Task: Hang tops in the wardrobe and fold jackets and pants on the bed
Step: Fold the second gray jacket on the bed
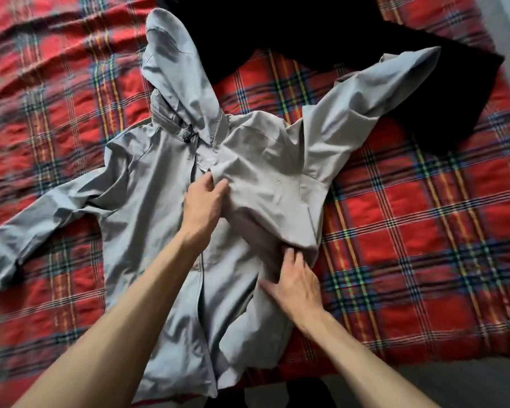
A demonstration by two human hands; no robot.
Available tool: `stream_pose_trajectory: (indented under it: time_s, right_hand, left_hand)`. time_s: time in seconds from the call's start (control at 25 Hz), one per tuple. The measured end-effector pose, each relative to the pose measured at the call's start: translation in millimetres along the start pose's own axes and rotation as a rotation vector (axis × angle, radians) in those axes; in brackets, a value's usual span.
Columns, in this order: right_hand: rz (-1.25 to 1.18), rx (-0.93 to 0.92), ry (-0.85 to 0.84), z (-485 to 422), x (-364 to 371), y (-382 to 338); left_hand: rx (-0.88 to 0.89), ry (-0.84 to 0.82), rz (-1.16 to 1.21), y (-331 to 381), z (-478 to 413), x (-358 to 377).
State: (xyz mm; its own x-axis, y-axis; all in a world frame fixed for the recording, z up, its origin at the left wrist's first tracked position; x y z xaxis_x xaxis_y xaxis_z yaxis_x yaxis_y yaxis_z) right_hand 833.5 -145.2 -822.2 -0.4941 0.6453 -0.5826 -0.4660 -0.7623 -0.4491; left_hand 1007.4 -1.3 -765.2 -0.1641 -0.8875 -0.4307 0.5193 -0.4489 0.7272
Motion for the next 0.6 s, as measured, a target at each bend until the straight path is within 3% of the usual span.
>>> stream_pose_trajectory:
  time_s: [0.12,0.24,0.28,0.32,0.4,0.44,0.48,0.52,0.6]
  right_hand:
    - [-0.005,0.154,-0.017,-9.7,5.3,-3.3]
    - [-0.577,0.190,-0.117,-16.5,-29.5,20.8]
    - [-0.709,0.213,0.002,-18.8,-56.3,42.7]
    - [-0.722,0.270,0.227,-20.9,-86.9,70.5]
    - [-0.406,0.370,0.803,-2.5,-144.3,118.6]
    - [-0.215,0.347,1.014,11.6,-157.2,126.7]
    - [-0.098,0.215,1.105,20.9,-156.7,119.6]
    - [-0.082,0.045,1.057,26.3,-141.1,101.8]
    - [-0.100,-0.343,0.691,34.7,-77.1,55.8]
  left_hand:
    - [-0.029,-0.032,0.180,16.2,-4.6,8.2]
    - [-0.059,-0.041,0.322,36.0,-13.5,22.6]
    - [-0.065,-0.077,0.347,39.6,-15.4,28.5]
    - [-0.074,-0.135,0.365,39.4,-13.5,34.1]
    - [-0.089,-0.204,0.280,19.2,1.0,39.9]
    - [-0.077,-0.177,0.174,-1.8,12.9,37.7]
    - [-0.046,-0.126,0.041,-25.9,27.1,29.9]
    - [-0.006,-0.065,-0.086,-52.7,43.0,16.8]
    - [0.021,0.081,-0.284,-106.9,75.0,-20.1]
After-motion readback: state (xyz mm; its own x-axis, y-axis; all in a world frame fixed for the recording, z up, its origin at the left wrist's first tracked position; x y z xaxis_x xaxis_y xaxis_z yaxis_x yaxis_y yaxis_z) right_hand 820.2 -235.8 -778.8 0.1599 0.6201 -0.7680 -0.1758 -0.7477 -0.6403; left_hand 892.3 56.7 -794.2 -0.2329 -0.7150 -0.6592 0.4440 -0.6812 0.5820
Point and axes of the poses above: each hand's wrist, its own z-axis away from the middle knuckle, its own x-axis out of the palm, y = z × x, the point moved 3 cm from there along -z, towards the middle knuckle, and after that the axes turned 7 degrees about -z, right-handed, at the moved point
